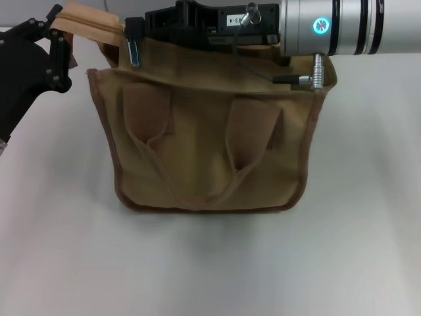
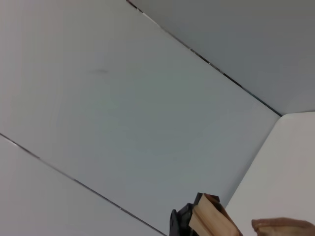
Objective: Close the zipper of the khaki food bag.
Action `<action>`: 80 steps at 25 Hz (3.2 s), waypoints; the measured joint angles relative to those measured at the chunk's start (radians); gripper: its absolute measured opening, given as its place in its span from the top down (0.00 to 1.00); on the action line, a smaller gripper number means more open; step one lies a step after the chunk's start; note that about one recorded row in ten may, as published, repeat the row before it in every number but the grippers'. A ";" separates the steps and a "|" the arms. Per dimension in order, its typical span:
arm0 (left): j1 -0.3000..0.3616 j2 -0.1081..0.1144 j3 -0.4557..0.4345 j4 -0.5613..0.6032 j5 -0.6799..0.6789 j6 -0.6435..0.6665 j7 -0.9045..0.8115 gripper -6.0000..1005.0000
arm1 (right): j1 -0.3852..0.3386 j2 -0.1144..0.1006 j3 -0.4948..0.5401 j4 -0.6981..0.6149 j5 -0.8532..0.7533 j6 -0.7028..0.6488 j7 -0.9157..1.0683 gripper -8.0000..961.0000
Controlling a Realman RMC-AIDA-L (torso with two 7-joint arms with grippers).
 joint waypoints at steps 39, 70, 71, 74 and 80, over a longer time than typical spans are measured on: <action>0.000 0.002 0.003 -0.025 -0.002 -0.003 -0.037 0.98 | 0.087 0.008 -0.021 0.088 0.033 0.116 -0.007 0.86; 0.015 0.002 0.003 -0.027 -0.046 -0.066 -0.038 0.98 | -0.007 0.004 -0.059 0.032 0.080 0.088 -0.081 0.98; 0.014 0.002 0.003 -0.027 -0.047 -0.066 -0.038 0.98 | -0.006 0.004 -0.059 0.032 0.081 0.085 -0.084 0.98; 0.014 0.002 0.004 -0.027 -0.047 -0.066 -0.040 0.98 | -0.012 0.004 -0.057 0.030 0.087 0.076 -0.108 0.96; 0.014 0.001 0.005 -0.025 -0.045 -0.062 -0.051 0.98 | -0.005 -0.001 -0.059 0.028 0.086 0.072 -0.110 0.70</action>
